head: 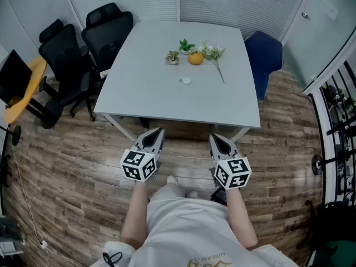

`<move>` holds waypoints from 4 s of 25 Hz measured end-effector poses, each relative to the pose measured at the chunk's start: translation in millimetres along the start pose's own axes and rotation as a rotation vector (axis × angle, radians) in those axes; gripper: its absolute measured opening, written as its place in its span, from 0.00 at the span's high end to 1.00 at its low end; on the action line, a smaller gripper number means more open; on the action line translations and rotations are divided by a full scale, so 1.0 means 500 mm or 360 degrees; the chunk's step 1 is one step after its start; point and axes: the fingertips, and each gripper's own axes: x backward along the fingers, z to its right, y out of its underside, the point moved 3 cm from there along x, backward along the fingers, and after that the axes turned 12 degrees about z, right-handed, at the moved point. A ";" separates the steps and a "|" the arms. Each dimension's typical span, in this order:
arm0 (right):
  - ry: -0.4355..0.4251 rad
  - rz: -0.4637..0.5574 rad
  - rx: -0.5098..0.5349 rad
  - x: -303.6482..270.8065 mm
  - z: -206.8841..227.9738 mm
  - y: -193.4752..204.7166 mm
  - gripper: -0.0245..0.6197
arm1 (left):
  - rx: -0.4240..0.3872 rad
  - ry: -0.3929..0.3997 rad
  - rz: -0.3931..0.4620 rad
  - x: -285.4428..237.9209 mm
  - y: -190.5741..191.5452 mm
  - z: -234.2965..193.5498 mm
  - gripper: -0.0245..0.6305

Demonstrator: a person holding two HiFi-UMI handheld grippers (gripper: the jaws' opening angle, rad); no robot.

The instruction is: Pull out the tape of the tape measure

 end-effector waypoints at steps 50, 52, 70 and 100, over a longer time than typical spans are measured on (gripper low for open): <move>-0.0026 -0.0333 -0.0033 -0.435 0.136 0.046 0.50 | 0.0271 0.0182 -0.0274 -0.355 0.036 -0.306 0.53; -0.0012 -0.0367 -0.0040 -0.480 0.144 0.054 0.50 | 0.0284 0.0199 -0.0303 -0.391 0.040 -0.344 0.53; 0.0136 -0.0546 0.0022 -0.705 0.225 0.086 0.50 | 0.0318 0.0444 -0.0474 -0.612 0.070 -0.505 0.53; -0.0025 -0.0699 0.0147 -0.761 0.287 0.145 0.50 | 0.0269 0.0593 -0.0708 -0.695 0.141 -0.486 0.53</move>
